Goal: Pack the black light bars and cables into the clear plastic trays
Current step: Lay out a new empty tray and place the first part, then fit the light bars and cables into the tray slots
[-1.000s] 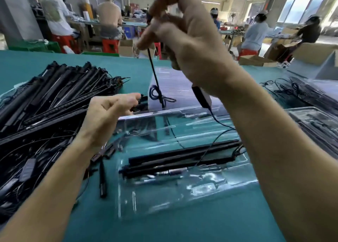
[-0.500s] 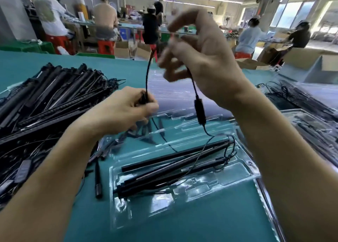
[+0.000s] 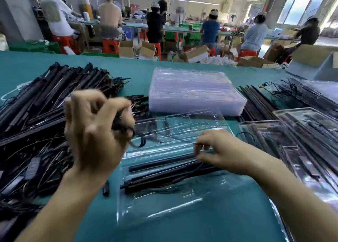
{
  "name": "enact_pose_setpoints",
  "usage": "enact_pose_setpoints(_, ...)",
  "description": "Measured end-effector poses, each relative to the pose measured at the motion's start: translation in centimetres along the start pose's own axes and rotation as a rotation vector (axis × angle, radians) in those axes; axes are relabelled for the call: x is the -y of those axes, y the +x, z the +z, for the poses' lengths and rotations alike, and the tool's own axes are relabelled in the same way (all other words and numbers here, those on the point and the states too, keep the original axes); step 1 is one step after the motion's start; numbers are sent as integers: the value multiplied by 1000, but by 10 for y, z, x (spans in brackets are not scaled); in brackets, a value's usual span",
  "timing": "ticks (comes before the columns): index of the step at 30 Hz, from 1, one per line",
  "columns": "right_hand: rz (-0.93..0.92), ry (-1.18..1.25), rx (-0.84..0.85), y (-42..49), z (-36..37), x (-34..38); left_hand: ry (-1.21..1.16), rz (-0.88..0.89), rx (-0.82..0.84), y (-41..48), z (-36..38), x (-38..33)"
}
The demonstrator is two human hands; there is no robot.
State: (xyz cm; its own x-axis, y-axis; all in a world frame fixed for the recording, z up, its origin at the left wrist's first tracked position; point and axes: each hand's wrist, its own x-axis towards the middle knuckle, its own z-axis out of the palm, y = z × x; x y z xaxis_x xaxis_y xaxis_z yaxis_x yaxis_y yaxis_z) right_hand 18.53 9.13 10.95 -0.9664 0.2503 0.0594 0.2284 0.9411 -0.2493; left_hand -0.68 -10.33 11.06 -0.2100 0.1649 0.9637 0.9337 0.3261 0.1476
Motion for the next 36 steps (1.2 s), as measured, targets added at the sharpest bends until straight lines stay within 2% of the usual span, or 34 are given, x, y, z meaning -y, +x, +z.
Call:
enact_pose_setpoints(2, -39, -86, -47, -13, 9, -2, 106, 50, 38, -22, -13, 7)
enact_pose_setpoints(4, -67, -24, -54, -27, 15, -3, 200, 112, 190, -36, -23, 19)
enact_pose_setpoints(6, -108, -17, -75, -40, 23, -4, 216, 116, 468, -43, -36, 29)
enact_pose_setpoints(8, -156, -105, -136, -48, 29, -3, 312, 73, 849, -43, -48, 32)
enact_pose_setpoints(10, -193, -163, -150, -52, 33, 2, 493, -83, 1291, -40, -56, 31)
enact_pose_setpoints(12, -215, -159, -136, -55, 39, 2, 471, -229, 1528, -44, -63, 31)
enact_pose_setpoints(14, -121, -144, -90, -59, 45, -4, 378, -348, 1654, -41, -64, 32)
enact_pose_setpoints(16, 23, -140, -47, -64, 49, -14, 263, -408, 1640, -37, -65, 33)
enact_pose_setpoints(18, 108, -162, -25, -67, 52, -20, 209, -438, 1556, -35, -64, 32)
enact_pose_setpoints(22, 97, -169, -17, -63, 57, -17, 332, -356, 1331, -41, -51, 26)
enact_pose_setpoints(24, 73, -206, -35, -59, 56, -14, 202, -259, 1262, -42, -36, 21)
enact_pose_setpoints(26, 55, -283, -48, -55, 51, -7, -54, -189, 1192, -42, -19, 5)
enact_pose_setpoints(27, 49, -327, -76, -54, 50, -4, -171, -146, 1188, -44, -8, -5)
enact_pose_setpoints(29, 65, -384, -142, -55, 49, 2, -260, -38, 1238, -51, 10, -25)
enact_pose_setpoints(32, 47, -408, -213, -60, 51, -2, -434, -89, 1259, -68, 21, -27)
enact_pose_setpoints(36, 57, -321, -219, -67, 50, -11, -356, -37, 1163, -81, 20, -23)
